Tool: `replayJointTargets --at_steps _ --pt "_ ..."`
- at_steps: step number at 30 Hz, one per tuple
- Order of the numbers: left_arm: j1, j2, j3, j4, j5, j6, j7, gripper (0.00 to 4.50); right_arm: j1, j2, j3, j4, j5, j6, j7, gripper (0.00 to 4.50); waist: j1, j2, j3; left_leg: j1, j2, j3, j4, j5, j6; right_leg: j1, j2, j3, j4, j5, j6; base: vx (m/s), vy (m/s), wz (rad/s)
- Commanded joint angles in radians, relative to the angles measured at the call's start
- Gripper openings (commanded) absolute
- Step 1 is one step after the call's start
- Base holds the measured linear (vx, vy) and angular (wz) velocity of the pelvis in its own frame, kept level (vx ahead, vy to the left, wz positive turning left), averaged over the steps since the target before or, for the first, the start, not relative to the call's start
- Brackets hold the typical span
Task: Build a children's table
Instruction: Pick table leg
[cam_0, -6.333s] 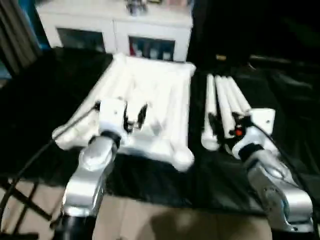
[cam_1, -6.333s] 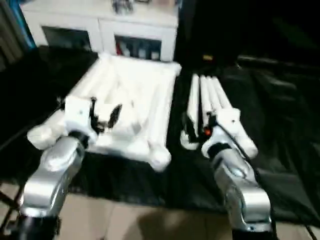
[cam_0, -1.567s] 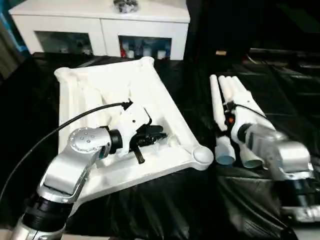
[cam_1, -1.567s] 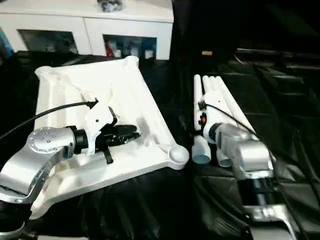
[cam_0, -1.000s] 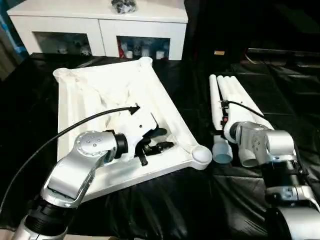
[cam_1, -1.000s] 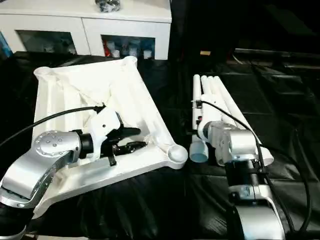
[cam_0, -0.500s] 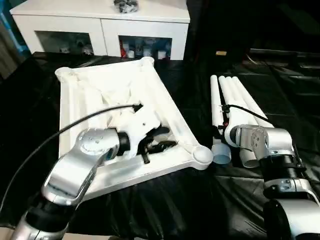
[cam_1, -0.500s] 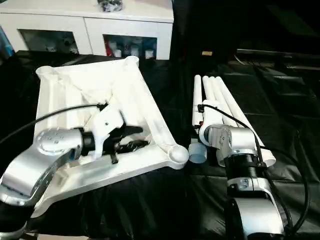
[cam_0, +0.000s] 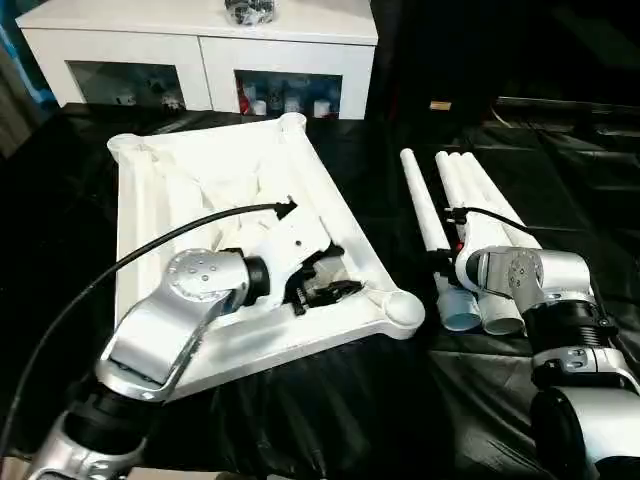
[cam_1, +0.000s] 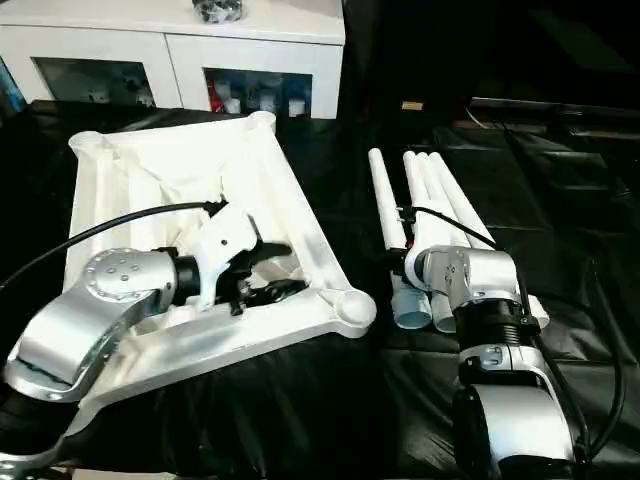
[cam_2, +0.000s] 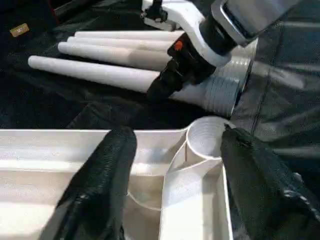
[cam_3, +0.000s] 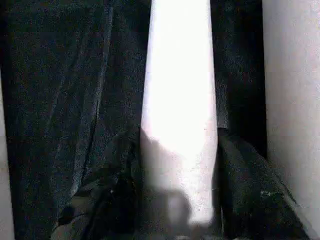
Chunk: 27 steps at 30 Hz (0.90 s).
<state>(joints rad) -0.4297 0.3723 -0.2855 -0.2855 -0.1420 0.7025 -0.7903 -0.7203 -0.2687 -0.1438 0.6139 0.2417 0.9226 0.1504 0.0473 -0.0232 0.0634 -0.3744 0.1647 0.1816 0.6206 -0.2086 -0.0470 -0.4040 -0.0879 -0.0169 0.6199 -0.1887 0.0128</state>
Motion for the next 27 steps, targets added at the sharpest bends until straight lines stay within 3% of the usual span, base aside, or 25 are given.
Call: replayJointTargets --at_steps 1,3,5,6,9,10,12,13,14,15,16,18,19,22,25,27 --pt "-0.008 -0.024 0.024 0.037 0.015 -0.002 0.062 3.34 -0.001 -0.003 -0.047 0.013 0.013 -0.037 -0.013 1.82 -0.001 -0.008 -0.075 0.010 0.040 -0.005 -0.074 -0.043 -0.004 0.048 -0.036 0.025 -0.052 -0.070 -0.236 0.000 0.000 0.00" --pt "-0.022 -0.044 0.035 0.060 0.033 0.033 0.108 3.55 0.001 -0.003 -0.063 0.007 0.022 -0.062 -0.011 1.82 0.000 -0.011 -0.076 0.012 0.041 -0.004 -0.073 -0.050 -0.003 0.048 -0.036 0.025 -0.054 -0.075 -0.234 0.000 0.000 0.00" --pt "-0.046 -0.088 0.080 0.091 0.009 0.080 0.148 3.66 0.009 0.004 -0.115 -0.040 0.067 -0.123 0.019 1.82 -0.002 -0.006 -0.076 0.011 0.039 -0.003 -0.072 -0.040 0.002 0.049 -0.034 0.025 -0.053 -0.053 -0.234 0.000 0.000 0.00" --pt "-0.054 -0.096 0.091 0.099 0.005 0.090 0.157 3.69 0.010 0.006 -0.124 -0.054 0.076 -0.147 0.031 1.82 0.000 0.003 -0.077 0.012 0.040 -0.004 -0.072 -0.044 0.000 0.050 -0.035 0.025 -0.051 -0.046 -0.237 0.000 0.000 0.00" --pt "-0.108 -0.197 0.186 0.144 -0.057 0.143 0.231 4.02 0.030 0.021 -0.197 -0.161 0.180 -0.194 0.131 1.82 0.002 -0.007 -0.078 0.009 0.041 -0.004 -0.070 -0.043 0.031 0.056 -0.036 0.025 -0.052 -0.001 -0.259 0.000 0.000 0.00" --pt "-0.108 -0.197 0.186 0.144 -0.057 0.143 0.231 4.07 0.030 0.021 -0.197 -0.161 0.180 -0.194 0.131 1.82 0.005 -0.007 -0.079 0.010 0.042 -0.006 -0.070 -0.035 0.038 0.057 -0.037 0.024 -0.050 0.007 -0.263 0.000 0.000 0.00" --pt "-0.169 -0.301 0.294 0.207 -0.136 0.190 0.311 4.15 0.075 0.022 -0.201 -0.283 0.250 -0.202 0.248 1.82 0.007 0.002 -0.078 0.008 0.040 -0.003 -0.067 -0.025 0.059 0.056 -0.035 0.025 -0.050 0.027 -0.275 0.000 0.000 0.00" --pt "-0.192 -0.335 0.332 0.231 -0.165 0.205 0.338 4.29 0.095 0.023 -0.203 -0.333 0.280 -0.193 0.287 1.82 0.009 -0.005 -0.079 0.008 0.042 -0.006 -0.067 -0.024 0.072 0.059 -0.037 0.024 -0.052 0.032 -0.284 0.000 0.000 0.00" --pt "-0.226 -0.377 0.386 0.269 -0.202 0.228 0.378 4.42 0.117 0.023 -0.205 -0.391 0.314 -0.183 0.329 1.81 0.013 0.001 -0.077 0.009 0.038 -0.001 -0.065 -0.038 0.075 0.058 -0.034 0.025 -0.056 0.028 -0.290 0.000 0.000 0.00" --pt "-0.230 -0.382 0.393 0.274 -0.207 0.232 0.384 4.42 0.120 0.023 -0.205 -0.398 0.318 -0.182 0.334 1.81 0.015 -0.002 -0.078 0.010 0.043 -0.006 -0.066 -0.043 0.079 0.059 -0.037 0.024 -0.056 0.026 -0.295 0.000 0.000 0.00" --pt "-0.273 -0.423 0.442 0.321 -0.263 0.249 0.405 4.48 0.152 0.021 -0.209 -0.474 0.376 -0.154 0.396 1.81 0.017 -0.001 -0.077 0.010 0.040 -0.005 -0.067 -0.047 0.086 0.059 -0.037 0.024 -0.058 0.011 -0.296 0.000 0.000 0.00" --pt "-0.303 -0.442 0.457 0.344 -0.312 0.260 0.385 4.50 0.184 0.021 -0.212 -0.542 0.432 -0.127 0.450 1.81 0.022 -0.003 -0.079 0.011 0.043 -0.009 -0.068 -0.053 0.094 0.059 -0.039 0.022 -0.061 -0.015 -0.296 0.000 0.000 0.00" --pt "-0.320 -0.458 0.469 0.348 -0.340 0.269 0.376 4.50 0.205 0.014 -0.201 -0.579 0.457 -0.113 0.478 1.81 0.022 0.003 -0.077 0.009 0.043 -0.010 -0.069 -0.052 0.094 0.058 -0.039 0.021 -0.060 -0.022 -0.295 0.000 0.000 0.00" --pt "-0.370 -0.518 0.522 0.344 -0.440 0.313 0.355 4.50 0.273 -0.008 -0.165 -0.684 0.518 -0.093 0.552 1.81 0.025 -0.001 -0.077 0.010 0.047 -0.010 -0.070 -0.063 0.087 0.058 -0.042 0.021 -0.064 -0.041 -0.297 0.000 0.000 0.00" --pt "-0.390 -0.571 0.530 0.339 -0.457 0.359 0.374 4.50 0.330 -0.024 -0.146 -0.780 0.585 -0.058 0.606 1.81 0.022 0.006 -0.073 0.008 0.047 -0.014 -0.073 -0.078 0.089 0.056 -0.040 0.019 -0.071 -0.069 -0.281 0.000 0.000 0.00" --pt "-0.393 -0.576 0.530 0.340 -0.468 0.370 0.381 4.50 0.341 -0.027 -0.142 -0.798 0.590 -0.054 0.613 1.81 0.019 0.003 -0.072 0.008 0.046 -0.014 -0.074 -0.090 0.084 0.056 -0.040 0.019 -0.074 -0.096 -0.272 0.000 0.000 0.00"
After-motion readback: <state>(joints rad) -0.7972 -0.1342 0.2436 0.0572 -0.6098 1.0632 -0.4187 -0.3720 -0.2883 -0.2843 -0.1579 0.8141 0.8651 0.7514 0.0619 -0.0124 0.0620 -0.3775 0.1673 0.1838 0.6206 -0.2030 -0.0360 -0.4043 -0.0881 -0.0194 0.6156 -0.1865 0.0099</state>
